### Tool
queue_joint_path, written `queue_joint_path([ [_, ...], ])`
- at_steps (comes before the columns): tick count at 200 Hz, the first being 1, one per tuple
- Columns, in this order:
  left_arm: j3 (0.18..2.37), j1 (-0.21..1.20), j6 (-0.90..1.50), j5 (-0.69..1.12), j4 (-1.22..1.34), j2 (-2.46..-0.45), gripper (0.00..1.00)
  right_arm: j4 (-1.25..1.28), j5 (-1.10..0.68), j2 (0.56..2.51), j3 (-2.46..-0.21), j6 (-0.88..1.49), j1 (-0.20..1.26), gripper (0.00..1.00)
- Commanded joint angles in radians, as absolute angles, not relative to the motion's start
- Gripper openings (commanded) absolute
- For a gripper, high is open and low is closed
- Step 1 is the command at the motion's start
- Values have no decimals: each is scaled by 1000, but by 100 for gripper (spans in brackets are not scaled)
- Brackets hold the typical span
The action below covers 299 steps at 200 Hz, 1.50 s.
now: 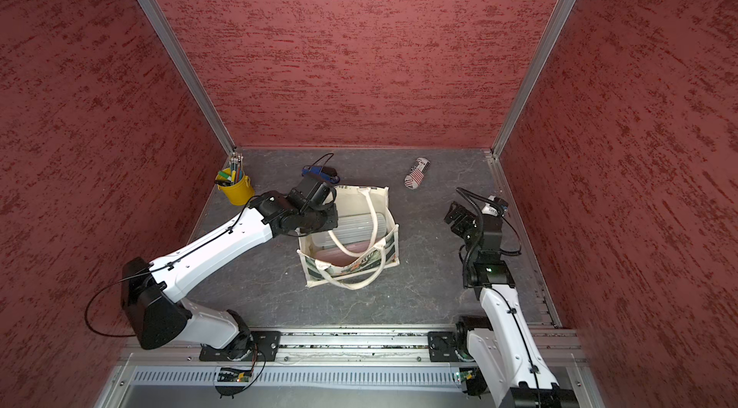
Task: Take out the pencil case from the canvas bag
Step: Adjust the canvas bag at the center of the board.
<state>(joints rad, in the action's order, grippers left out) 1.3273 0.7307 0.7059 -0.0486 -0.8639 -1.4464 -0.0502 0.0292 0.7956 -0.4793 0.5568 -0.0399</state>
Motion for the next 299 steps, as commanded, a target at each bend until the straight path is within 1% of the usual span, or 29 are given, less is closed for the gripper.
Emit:
queue_joint_path([
  [1, 1326, 716, 747, 30, -774, -1381, 0, -46, 43, 784, -497, 545, -35, 99],
  [24, 1292, 664, 817, 149, -659, -1294, 0, -46, 44, 778, -495, 543, -35, 99],
  [52, 1206, 535, 969, 323, -445, -1195, 0, -45, 43, 777, -493, 544, -35, 99],
  [60, 1186, 489, 1012, 365, -389, -1183, 3, -44, 41, 778, -492, 546, -35, 99],
  [67, 1178, 456, 1044, 399, -352, -1178, 10, -43, 41, 779, -492, 546, -35, 99],
  [83, 1185, 393, 1106, 477, -278, -1196, 10, -44, 40, 779, -492, 545, -34, 99],
  [91, 1194, 377, 1134, 507, -242, -1210, 11, -46, 42, 779, -492, 546, -35, 99],
  [100, 1206, 370, 1160, 527, -208, -1229, 20, -49, 44, 778, -494, 544, -35, 99],
  [124, 1222, 368, 1211, 564, -142, -1275, 21, -57, 48, 772, -497, 542, -35, 99],
  [133, 1204, 368, 1258, 582, -79, -1287, 26, -61, 48, 769, -499, 540, -35, 99],
  [153, 1165, 362, 1376, 603, 80, -1308, 27, -64, 49, 764, -504, 538, -35, 99],
  [164, 1174, 357, 1408, 607, 122, -1322, 33, -67, 48, 764, -507, 537, -35, 99],
  [176, 1216, 348, 1413, 609, 114, -1343, 36, -67, 45, 765, -511, 537, -35, 99],
  [185, 1256, 342, 1407, 607, 100, -1360, 43, -67, 43, 767, -515, 537, -35, 99],
  [219, 1405, 305, 1416, 632, 69, -1451, 60, -68, 38, 769, -515, 539, -34, 99],
  [233, 1457, 285, 1429, 651, 69, -1495, 72, -66, 34, 768, -512, 541, -35, 99],
  [256, 1530, 247, 1454, 674, 69, -1570, 97, -63, 25, 770, -510, 543, -36, 99],
  [260, 1541, 241, 1463, 680, 71, -1582, 100, -63, 24, 771, -511, 543, -35, 99],
  [299, 1637, 200, 1549, 714, 137, -1708, 100, -68, 21, 771, -509, 541, -36, 99],
])
